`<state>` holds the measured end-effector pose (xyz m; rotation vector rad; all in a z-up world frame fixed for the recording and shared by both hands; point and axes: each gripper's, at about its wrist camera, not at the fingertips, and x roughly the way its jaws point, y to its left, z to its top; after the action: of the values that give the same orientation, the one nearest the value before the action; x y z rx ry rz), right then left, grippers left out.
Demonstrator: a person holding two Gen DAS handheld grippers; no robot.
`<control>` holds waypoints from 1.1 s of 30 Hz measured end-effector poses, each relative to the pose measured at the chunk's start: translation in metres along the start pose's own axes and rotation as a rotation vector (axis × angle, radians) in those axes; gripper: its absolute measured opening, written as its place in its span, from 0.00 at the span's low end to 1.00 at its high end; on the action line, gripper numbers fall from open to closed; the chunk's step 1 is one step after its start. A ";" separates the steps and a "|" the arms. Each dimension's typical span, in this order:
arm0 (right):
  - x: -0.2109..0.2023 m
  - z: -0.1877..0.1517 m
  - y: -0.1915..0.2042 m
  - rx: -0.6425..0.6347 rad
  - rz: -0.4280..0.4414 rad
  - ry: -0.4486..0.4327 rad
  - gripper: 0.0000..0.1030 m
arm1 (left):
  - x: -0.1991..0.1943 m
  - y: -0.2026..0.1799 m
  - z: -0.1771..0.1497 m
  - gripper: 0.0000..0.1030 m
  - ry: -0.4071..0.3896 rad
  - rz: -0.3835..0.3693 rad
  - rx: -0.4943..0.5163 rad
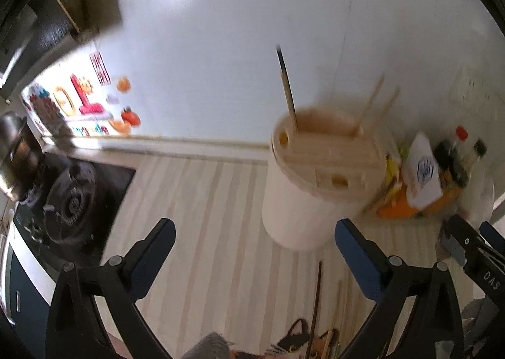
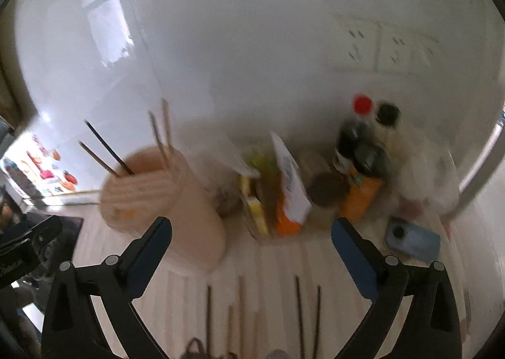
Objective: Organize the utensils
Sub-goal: 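Move both grippers back down to the remaining chopsticks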
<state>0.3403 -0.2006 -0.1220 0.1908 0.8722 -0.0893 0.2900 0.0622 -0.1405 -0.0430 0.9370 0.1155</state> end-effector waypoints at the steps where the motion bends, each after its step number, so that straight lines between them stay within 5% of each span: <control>1: 0.000 -0.005 -0.008 0.002 -0.012 0.014 0.99 | 0.005 -0.003 -0.006 1.00 0.015 0.002 0.006; 9: 0.038 -0.062 -0.046 0.030 -0.085 0.200 0.99 | 0.057 -0.035 -0.064 1.00 0.197 0.000 0.095; 11: 0.047 -0.077 -0.054 0.041 -0.085 0.242 0.91 | 0.072 -0.044 -0.077 1.00 0.258 -0.016 0.110; 13: 0.059 -0.094 -0.061 0.050 -0.085 0.309 0.69 | 0.085 -0.052 -0.087 0.99 0.305 -0.024 0.123; 18: 0.082 -0.124 -0.071 0.059 -0.068 0.423 0.40 | 0.108 -0.071 -0.107 0.92 0.371 -0.053 0.163; 25: 0.093 -0.147 -0.079 0.061 -0.077 0.484 0.27 | 0.133 -0.092 -0.124 0.68 0.452 -0.089 0.215; 29: 0.094 -0.149 -0.084 0.067 -0.084 0.492 0.27 | 0.142 -0.100 -0.130 0.29 0.489 -0.111 0.234; 33: 0.092 -0.147 -0.086 0.073 -0.086 0.498 0.27 | 0.148 -0.102 -0.135 0.16 0.514 -0.115 0.238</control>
<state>0.2754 -0.2553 -0.2957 0.2490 1.3746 -0.1582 0.2808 -0.0391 -0.3414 0.0985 1.4533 -0.1218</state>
